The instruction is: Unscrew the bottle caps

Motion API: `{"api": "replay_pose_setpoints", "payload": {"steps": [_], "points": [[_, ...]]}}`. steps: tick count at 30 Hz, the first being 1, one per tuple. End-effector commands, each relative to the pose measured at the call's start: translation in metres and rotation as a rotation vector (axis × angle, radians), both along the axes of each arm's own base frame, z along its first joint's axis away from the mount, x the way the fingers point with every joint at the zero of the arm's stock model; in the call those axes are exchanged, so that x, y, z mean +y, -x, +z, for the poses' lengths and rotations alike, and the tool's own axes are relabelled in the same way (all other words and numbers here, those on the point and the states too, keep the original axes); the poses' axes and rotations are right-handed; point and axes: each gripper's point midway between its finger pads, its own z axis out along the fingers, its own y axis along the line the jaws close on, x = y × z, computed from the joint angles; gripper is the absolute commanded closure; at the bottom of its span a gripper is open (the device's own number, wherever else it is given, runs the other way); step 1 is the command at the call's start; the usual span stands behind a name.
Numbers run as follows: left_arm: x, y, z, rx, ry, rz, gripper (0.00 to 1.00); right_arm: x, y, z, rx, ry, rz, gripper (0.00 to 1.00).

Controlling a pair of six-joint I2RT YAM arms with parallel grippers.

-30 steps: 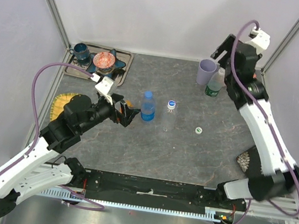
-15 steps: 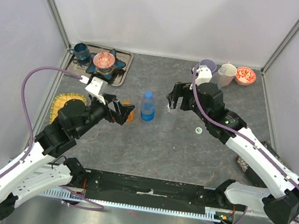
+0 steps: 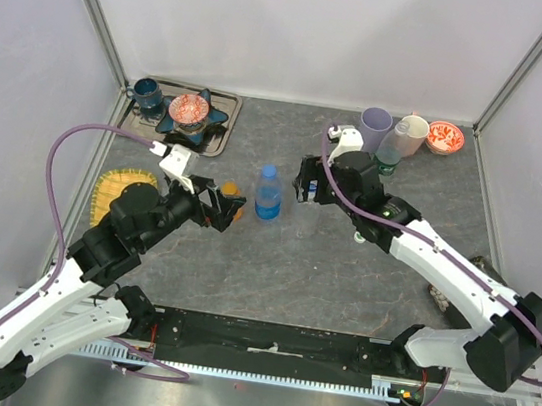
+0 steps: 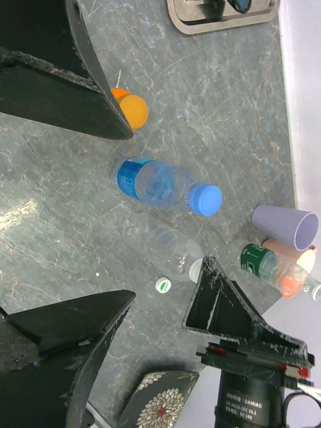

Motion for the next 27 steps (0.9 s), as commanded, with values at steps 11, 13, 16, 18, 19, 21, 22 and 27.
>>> {"api": "replay_pose_setpoints", "payload": {"steps": [11,13,16,18,19,21,22,27], "points": [[0.001,0.005,-0.004,0.004,0.023,-0.010,0.01,0.012,-0.003,-0.038,0.043,0.022,-0.017,0.40],[0.001,0.005,-0.004,0.003,0.024,-0.010,0.01,0.008,-0.001,-0.035,0.033,0.017,-0.028,0.56],[0.001,0.003,-0.003,-0.005,0.018,-0.006,0.02,0.000,0.001,-0.018,-0.002,-0.003,-0.049,0.67],[0.002,0.002,0.000,-0.016,0.015,-0.001,0.01,-0.005,0.008,0.008,-0.042,-0.046,-0.052,0.72],[0.003,0.001,0.003,-0.029,0.010,0.004,0.01,-0.008,0.009,0.017,-0.049,-0.059,-0.059,0.77],[0.004,-0.003,0.010,-0.053,0.009,0.017,0.01,-0.018,0.017,0.050,-0.076,-0.099,-0.086,0.85],[0.008,-0.006,0.017,-0.074,0.007,0.043,0.02,-0.021,0.019,0.061,-0.081,-0.109,-0.091,0.94],[0.009,-0.017,0.060,-0.168,0.023,0.079,0.00,-0.025,0.046,0.141,-0.134,-0.230,-0.020,1.00]]}}
